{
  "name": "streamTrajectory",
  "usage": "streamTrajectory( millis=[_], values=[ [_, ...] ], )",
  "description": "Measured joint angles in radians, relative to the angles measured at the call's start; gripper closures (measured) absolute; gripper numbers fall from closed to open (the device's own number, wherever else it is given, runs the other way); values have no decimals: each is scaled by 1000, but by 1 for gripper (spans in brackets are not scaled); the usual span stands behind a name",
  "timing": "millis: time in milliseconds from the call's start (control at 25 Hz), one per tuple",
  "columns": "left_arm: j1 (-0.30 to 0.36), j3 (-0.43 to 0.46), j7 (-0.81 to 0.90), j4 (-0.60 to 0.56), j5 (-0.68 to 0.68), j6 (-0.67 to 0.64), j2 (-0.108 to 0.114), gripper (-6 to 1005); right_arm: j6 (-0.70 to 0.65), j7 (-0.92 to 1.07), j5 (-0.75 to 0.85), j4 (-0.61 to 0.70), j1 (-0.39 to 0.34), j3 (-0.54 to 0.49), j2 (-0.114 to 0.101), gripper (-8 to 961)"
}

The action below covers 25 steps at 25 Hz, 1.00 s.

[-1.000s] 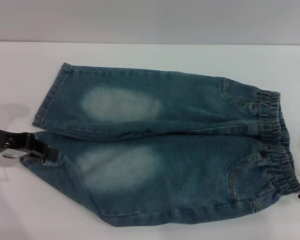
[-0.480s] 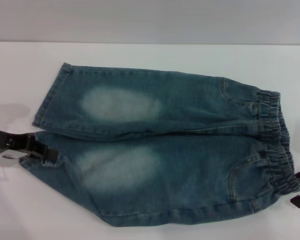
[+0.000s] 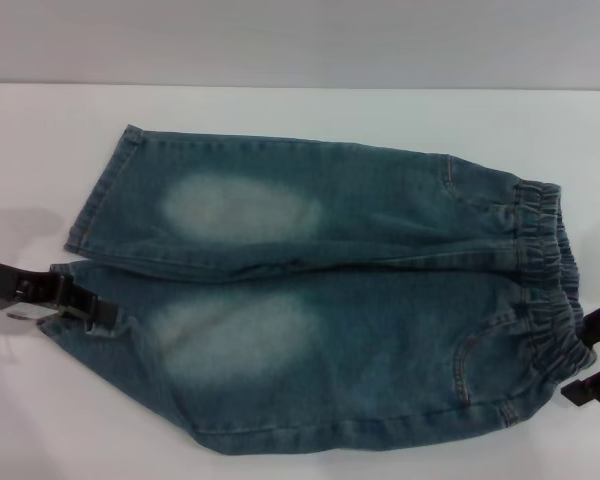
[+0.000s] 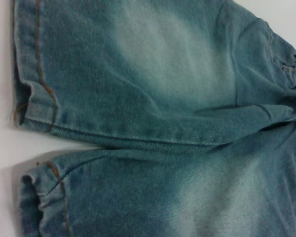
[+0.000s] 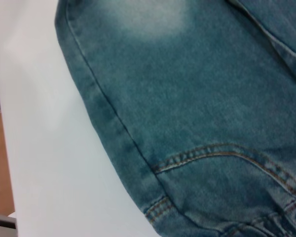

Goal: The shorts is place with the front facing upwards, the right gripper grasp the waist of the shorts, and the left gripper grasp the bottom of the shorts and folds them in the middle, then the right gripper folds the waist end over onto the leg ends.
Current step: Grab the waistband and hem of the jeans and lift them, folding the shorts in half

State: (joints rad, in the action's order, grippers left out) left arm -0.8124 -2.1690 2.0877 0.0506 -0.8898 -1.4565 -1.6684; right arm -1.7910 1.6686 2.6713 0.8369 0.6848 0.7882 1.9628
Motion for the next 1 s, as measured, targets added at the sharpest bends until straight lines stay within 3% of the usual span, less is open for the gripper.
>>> streamTrajectory(
  millis=[320,520,640,880,1000],
  values=[
    [-1,-2,0,0,0,-4,0,914,-14,-31,-1,40,-9,-4,-6,314],
    [-1,-2,-4,0,1,-2,0,912,-4,-34,1,39,-13,-4,-8,558],
    [-1,0,-7,0,5,-1,0,911,-2,-39,3,37,-19,-3,-8,760],
    [1,14,-9,0,9,0,-1,908,0,-56,-11,17,-28,-15,-5,953],
    [4,24,-9,0,10,1,-1,907,0,-64,-18,6,-30,-18,-5,953]
  ],
)
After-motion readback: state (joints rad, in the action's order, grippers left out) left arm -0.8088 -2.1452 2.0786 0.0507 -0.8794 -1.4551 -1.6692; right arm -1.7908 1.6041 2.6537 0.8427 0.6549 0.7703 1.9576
